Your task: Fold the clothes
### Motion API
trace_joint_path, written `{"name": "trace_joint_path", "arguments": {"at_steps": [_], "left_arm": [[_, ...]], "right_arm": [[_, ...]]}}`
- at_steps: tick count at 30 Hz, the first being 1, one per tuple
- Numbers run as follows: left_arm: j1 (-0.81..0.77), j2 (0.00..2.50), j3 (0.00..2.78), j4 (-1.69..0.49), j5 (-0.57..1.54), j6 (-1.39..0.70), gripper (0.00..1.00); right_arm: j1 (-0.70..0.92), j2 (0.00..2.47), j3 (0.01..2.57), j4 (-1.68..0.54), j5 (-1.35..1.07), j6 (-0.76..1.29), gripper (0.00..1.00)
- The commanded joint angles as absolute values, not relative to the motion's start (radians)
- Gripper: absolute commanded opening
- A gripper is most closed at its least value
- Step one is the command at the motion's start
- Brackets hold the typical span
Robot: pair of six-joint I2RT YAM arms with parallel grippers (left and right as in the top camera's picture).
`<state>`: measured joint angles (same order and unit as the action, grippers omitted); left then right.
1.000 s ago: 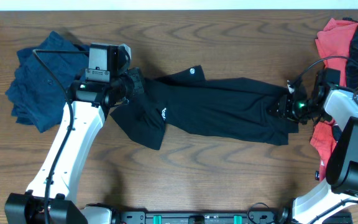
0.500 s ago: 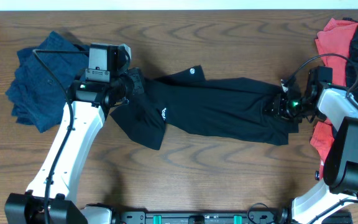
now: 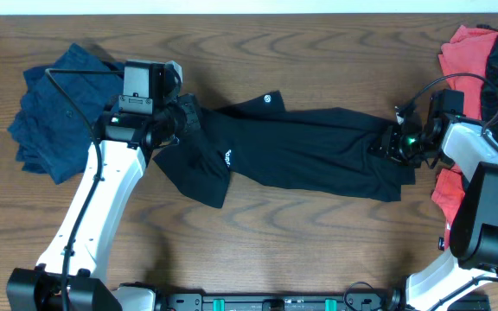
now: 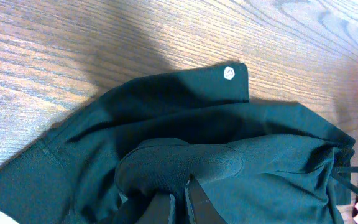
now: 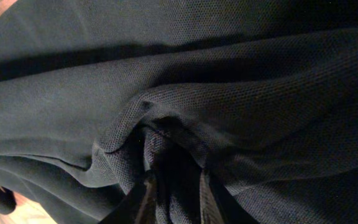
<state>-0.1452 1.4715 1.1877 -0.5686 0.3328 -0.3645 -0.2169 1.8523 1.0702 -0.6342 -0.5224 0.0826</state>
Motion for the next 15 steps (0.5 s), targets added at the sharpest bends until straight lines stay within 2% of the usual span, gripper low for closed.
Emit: {"name": "trace_joint_path", "arguments": {"at_steps": [1, 12, 15], "left_arm": [[-0.142, 1.468, 1.190, -0.568, 0.323, -0.348, 0.06], [-0.142, 1.468, 1.190, -0.568, 0.323, -0.348, 0.06], [-0.142, 1.468, 1.190, -0.568, 0.323, -0.348, 0.06]], "right_arm": [[-0.208, 1.873, 1.066, -0.629, -0.524, 0.101, 0.24], [-0.166, 1.923, 1.066, -0.583, -0.528, 0.120, 0.22], [-0.157, 1.923, 1.066, -0.558, -0.527, 0.139, 0.08]]}}
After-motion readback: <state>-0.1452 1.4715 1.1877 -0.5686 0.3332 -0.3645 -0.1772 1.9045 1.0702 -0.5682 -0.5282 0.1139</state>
